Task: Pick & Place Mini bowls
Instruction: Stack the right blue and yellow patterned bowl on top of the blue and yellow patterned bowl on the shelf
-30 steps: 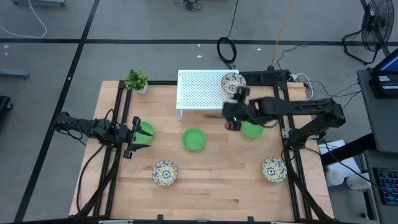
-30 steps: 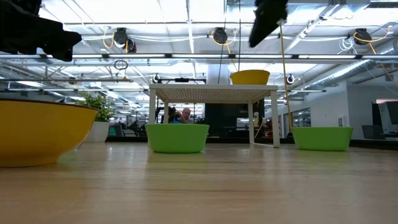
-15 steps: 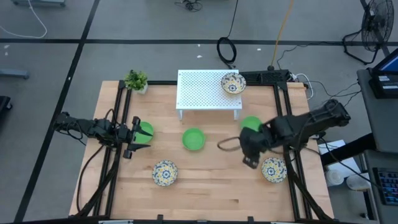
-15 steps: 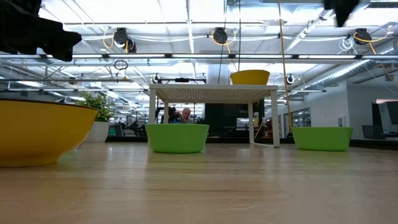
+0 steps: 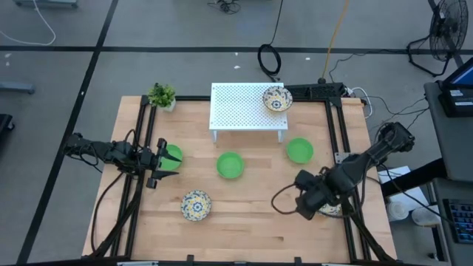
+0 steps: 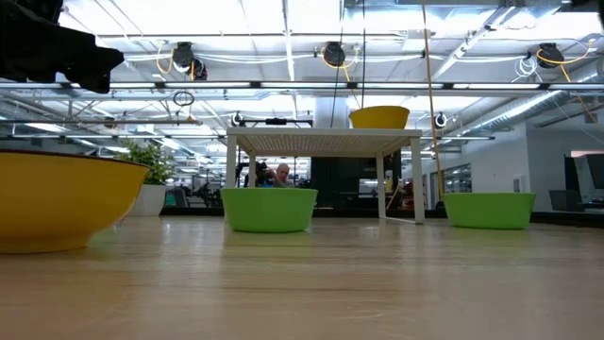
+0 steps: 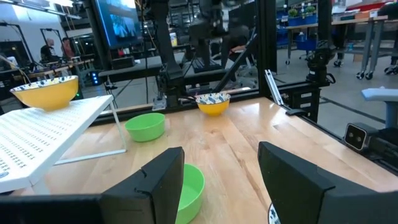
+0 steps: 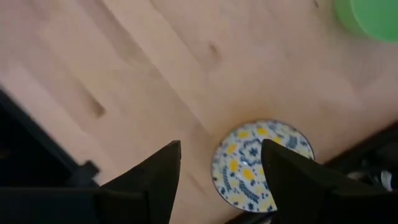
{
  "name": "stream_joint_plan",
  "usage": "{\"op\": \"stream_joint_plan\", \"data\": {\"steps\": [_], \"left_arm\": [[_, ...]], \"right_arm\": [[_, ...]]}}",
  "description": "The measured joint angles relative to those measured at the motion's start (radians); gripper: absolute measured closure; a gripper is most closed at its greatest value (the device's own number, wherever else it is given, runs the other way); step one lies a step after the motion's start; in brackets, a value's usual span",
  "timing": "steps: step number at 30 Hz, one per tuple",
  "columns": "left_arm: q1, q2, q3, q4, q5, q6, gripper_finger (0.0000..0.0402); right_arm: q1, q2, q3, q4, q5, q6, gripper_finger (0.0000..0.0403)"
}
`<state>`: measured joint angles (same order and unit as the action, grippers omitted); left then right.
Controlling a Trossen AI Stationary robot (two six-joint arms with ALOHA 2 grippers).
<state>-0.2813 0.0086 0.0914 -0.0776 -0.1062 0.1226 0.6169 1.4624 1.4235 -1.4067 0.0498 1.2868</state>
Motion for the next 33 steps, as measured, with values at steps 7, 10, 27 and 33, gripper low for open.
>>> {"op": "stream_joint_plan", "data": {"steps": [7, 10, 27, 33], "left_arm": [[0.000, 0.000, 0.000, 0.000, 0.000, 0.000, 0.0190], [0.000, 0.000, 0.000, -0.001, 0.000, 0.000, 0.0190], [0.000, 0.000, 0.000, 0.000, 0.000, 0.000, 0.0190], [0.000, 0.000, 0.000, -0.001, 0.000, 0.000, 0.0190]], "right_arm": [[0.044, 0.000, -0.177, 0.062, -0.053, 0.098, 0.0193], [0.048, 0.000, -0.249, 0.136, -0.097, 0.116, 0.0193], [0.047, -0.001, -0.522, 0.472, -0.158, 0.168, 0.0193], [0.046, 0.000, -0.559, 0.529, -0.159, 0.167, 0.0193]]}}
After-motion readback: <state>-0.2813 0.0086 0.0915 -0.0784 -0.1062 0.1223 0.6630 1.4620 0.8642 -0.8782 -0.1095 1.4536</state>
